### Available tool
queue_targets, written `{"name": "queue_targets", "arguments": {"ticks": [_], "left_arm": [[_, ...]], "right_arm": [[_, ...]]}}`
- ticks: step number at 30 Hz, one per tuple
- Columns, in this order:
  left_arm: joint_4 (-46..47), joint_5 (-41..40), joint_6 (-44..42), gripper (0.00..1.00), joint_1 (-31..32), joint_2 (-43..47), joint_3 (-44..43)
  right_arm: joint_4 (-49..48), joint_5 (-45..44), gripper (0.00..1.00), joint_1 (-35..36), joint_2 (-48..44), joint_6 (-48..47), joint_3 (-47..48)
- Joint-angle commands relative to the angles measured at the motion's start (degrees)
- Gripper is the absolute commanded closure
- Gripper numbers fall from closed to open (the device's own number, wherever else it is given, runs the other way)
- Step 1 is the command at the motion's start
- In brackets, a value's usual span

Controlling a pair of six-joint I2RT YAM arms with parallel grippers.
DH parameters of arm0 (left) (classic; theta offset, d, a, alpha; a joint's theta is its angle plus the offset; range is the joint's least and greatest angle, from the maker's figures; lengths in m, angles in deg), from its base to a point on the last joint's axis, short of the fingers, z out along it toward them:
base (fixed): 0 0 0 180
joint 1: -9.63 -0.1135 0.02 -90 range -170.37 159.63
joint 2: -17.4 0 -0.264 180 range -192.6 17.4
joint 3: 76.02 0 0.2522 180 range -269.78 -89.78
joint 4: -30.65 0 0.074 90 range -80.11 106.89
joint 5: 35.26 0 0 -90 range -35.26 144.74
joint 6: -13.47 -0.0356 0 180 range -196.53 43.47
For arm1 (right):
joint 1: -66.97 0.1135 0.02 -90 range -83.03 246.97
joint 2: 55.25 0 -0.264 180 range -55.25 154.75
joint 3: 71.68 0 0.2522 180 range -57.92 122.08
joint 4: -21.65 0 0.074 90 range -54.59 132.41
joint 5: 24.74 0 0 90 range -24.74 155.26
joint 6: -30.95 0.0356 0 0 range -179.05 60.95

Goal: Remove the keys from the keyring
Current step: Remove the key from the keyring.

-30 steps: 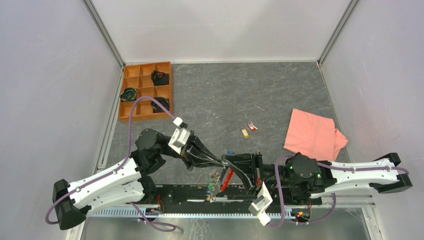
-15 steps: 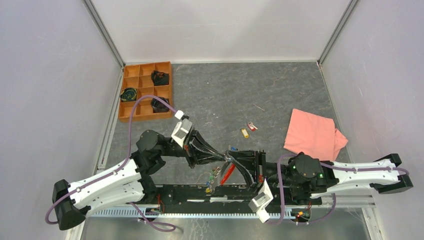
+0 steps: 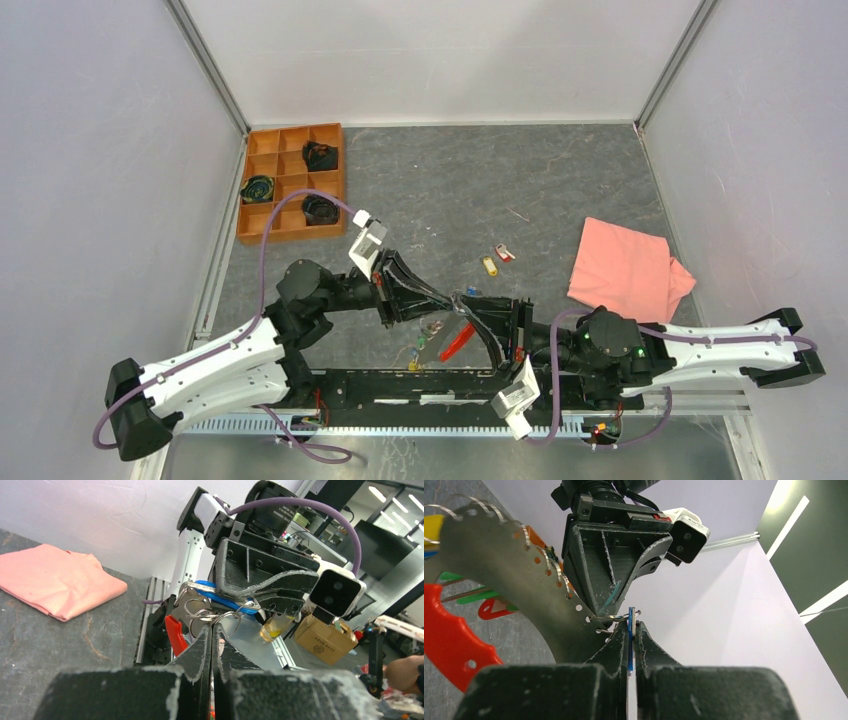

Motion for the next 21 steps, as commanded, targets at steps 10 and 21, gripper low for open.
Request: {"name": "queue_targets", "arguments": {"ticks": [10,21], "left_arm": [[7.0,-3.9,11.3,0.98,-4.7,-0.9,-0.6],[7.8,-6.3,14.2,0.98,-6.4,0.0,-0.3]], "right_arm": [[-0.4,-3.3,0.99,0.2,0.3,-1.7,-2.0],[0.2,-4.8,0.99,0.2,0.8,-2.8,-2.5]]}}
